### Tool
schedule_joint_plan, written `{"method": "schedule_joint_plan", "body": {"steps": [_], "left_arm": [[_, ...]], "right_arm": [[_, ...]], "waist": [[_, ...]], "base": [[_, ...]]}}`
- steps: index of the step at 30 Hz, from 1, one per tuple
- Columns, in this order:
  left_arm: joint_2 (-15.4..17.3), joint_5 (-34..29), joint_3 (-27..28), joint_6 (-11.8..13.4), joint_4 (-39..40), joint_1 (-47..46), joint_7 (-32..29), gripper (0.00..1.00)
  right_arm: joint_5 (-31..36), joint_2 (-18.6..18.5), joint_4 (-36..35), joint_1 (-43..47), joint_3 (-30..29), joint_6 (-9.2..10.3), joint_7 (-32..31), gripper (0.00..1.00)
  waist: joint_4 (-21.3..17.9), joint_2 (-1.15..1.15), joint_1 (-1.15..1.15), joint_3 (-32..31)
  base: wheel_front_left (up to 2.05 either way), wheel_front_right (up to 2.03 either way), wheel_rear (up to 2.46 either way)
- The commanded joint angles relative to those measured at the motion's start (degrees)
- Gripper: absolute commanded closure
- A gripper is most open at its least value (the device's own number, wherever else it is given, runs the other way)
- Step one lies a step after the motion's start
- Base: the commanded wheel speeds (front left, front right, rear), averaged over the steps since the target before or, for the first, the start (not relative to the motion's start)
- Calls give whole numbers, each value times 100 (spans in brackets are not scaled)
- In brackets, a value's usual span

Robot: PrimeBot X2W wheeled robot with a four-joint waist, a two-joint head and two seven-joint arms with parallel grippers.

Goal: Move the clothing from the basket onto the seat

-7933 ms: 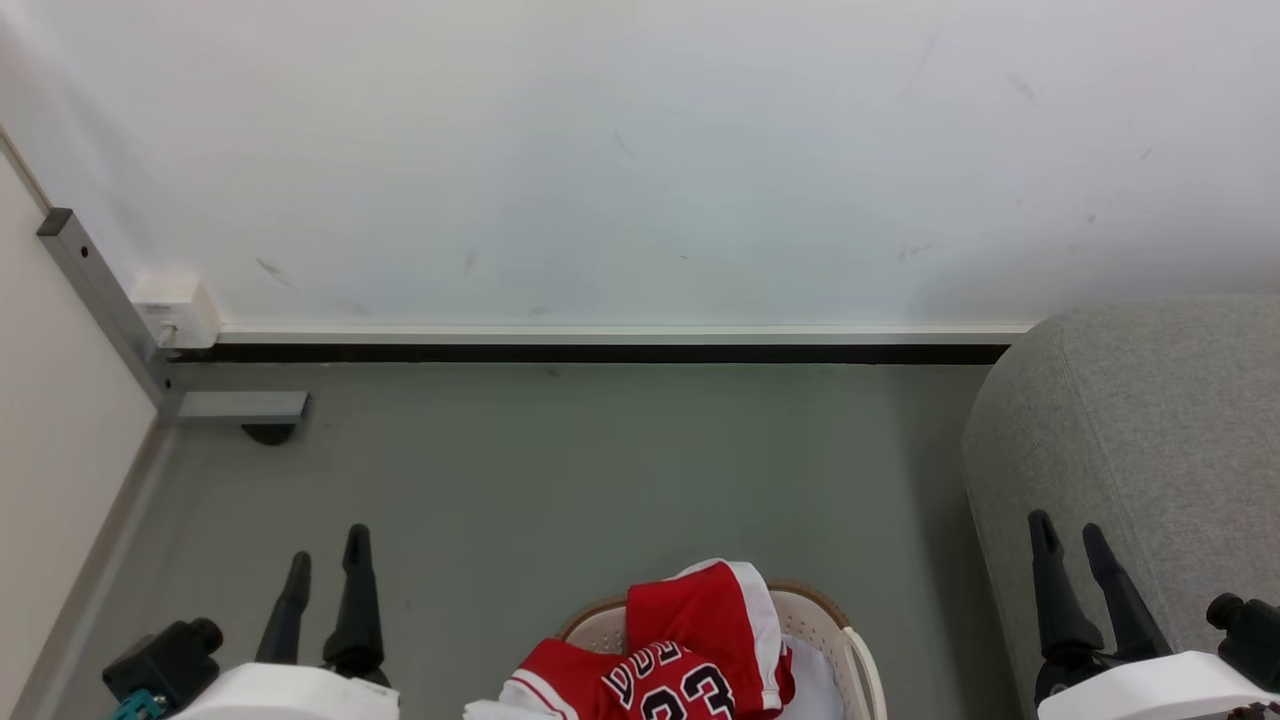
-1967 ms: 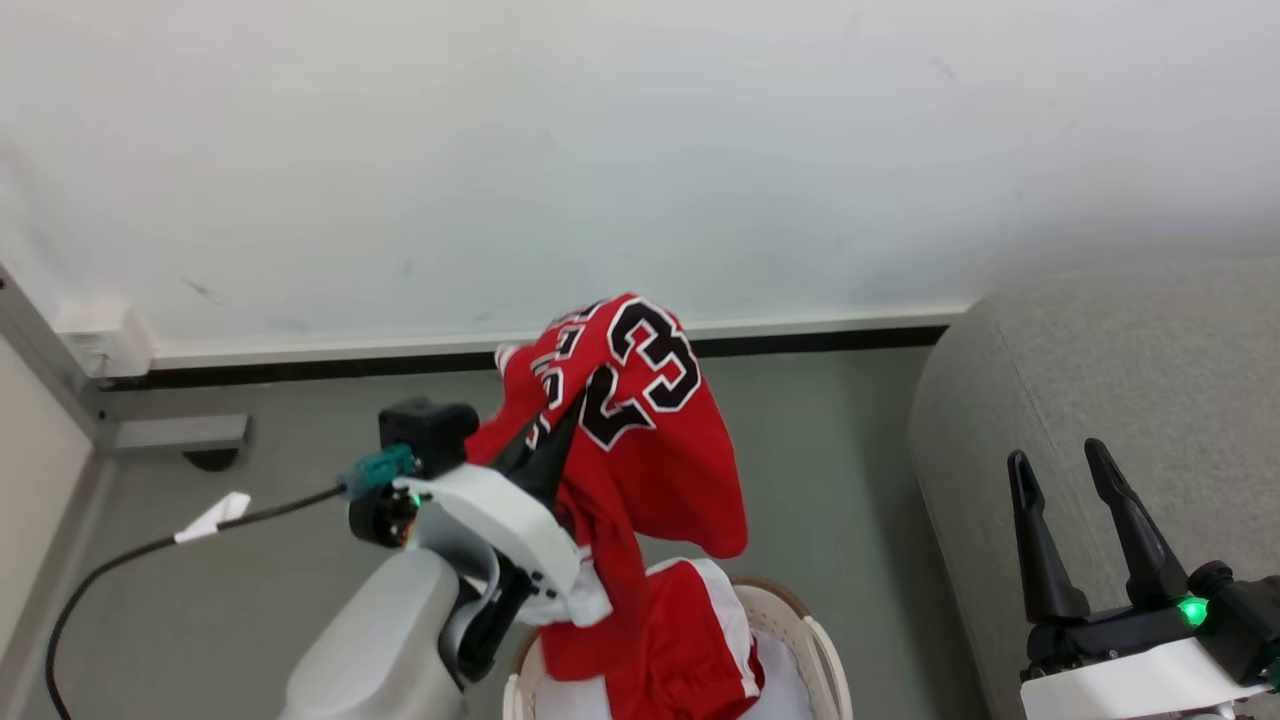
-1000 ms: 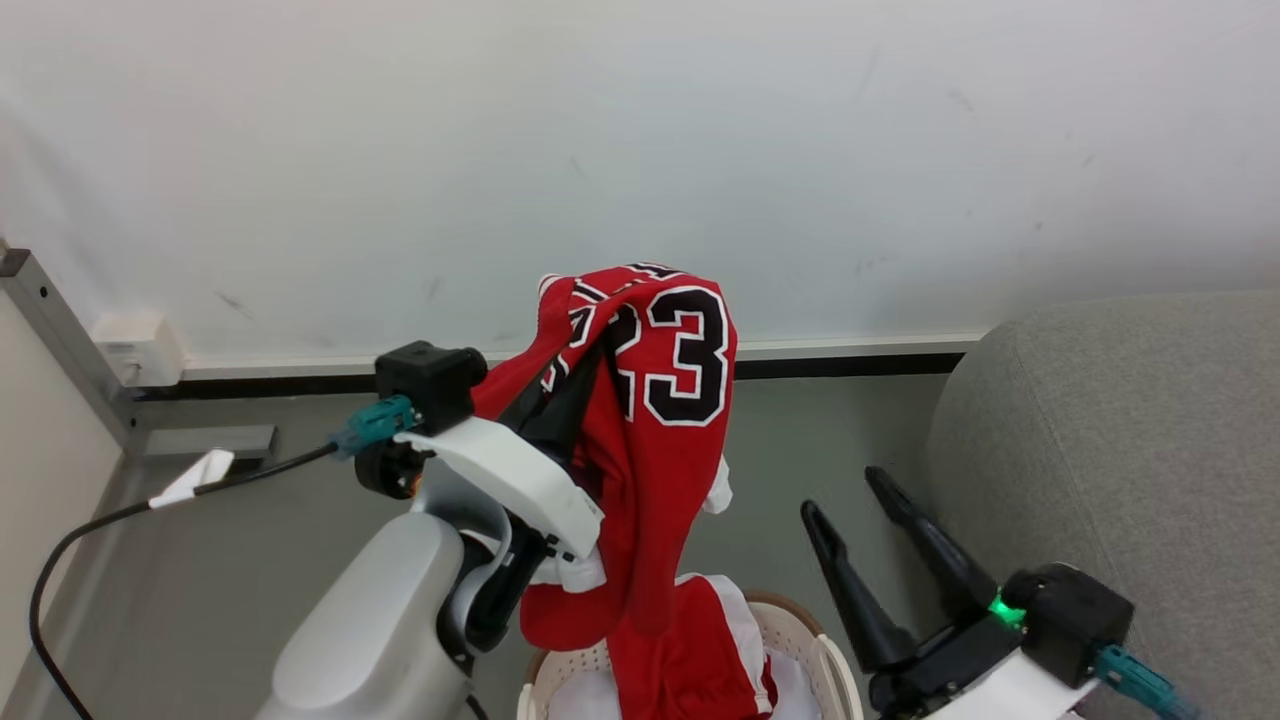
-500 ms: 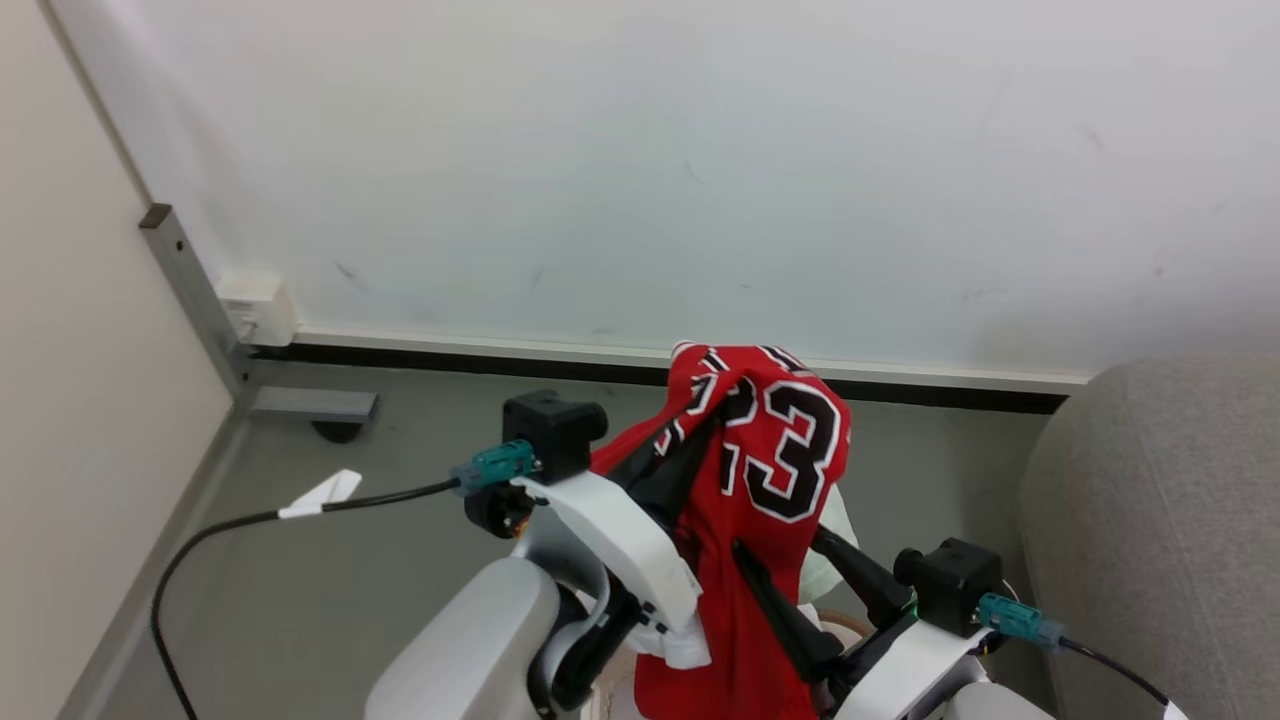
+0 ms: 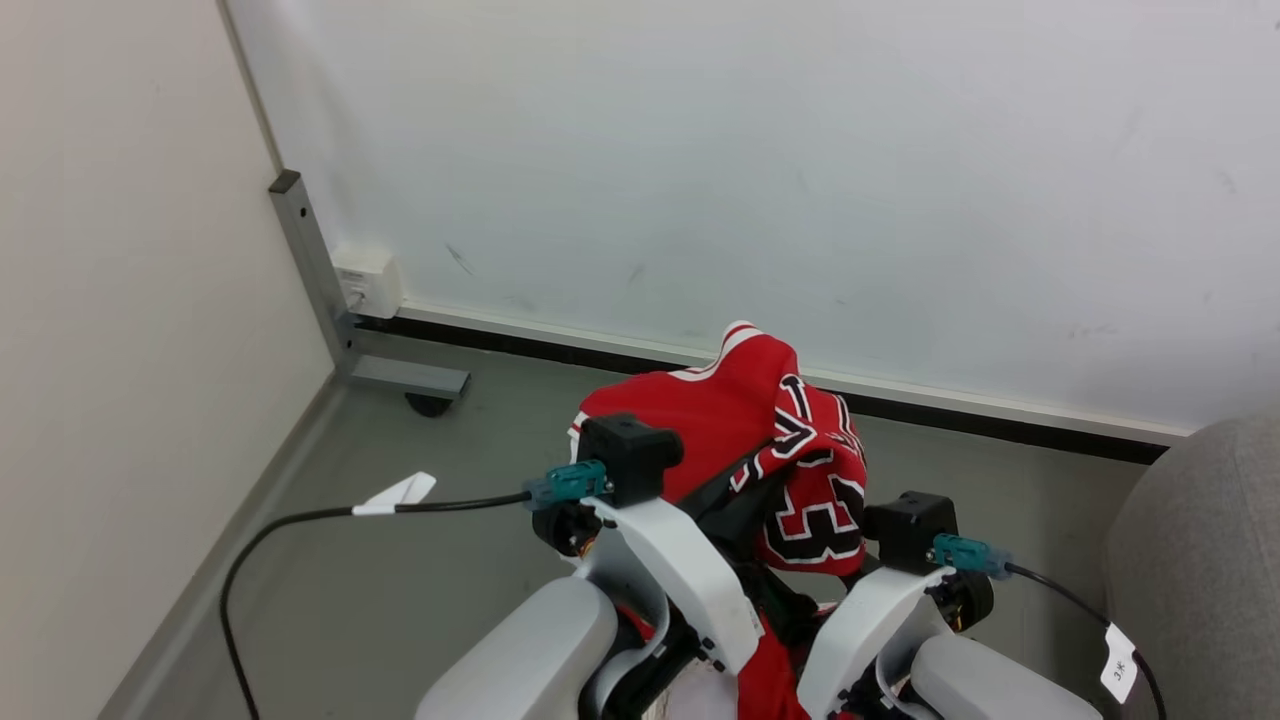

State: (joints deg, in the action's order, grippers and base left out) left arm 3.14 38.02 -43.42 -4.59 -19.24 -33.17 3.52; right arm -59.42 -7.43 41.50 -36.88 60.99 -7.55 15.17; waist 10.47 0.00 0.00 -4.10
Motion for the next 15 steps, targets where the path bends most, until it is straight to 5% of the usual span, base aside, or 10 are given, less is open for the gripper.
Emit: {"method": "schedule_joint_plan", "body": {"steps": [1, 3, 15], "left_arm": [[-8, 111, -24, 4, 17, -84, 12, 100], [-14, 124, -52, 25, -5, -104, 40, 100], [188, 234, 139, 222, -332, -43, 217, 100]], "right_arm": [[-120, 30, -23, -127, 85, 12, -3, 24], [-175, 20, -59, -170, 119, 12, -3, 100], [490, -231, -670, 327, -853, 12, -3, 100]], "waist": [[42, 0, 0, -8], [60, 0, 0, -17], [-155, 0, 0, 31]], "base": [[0, 0, 0], [0, 0, 0], [0, 0, 0]]}}
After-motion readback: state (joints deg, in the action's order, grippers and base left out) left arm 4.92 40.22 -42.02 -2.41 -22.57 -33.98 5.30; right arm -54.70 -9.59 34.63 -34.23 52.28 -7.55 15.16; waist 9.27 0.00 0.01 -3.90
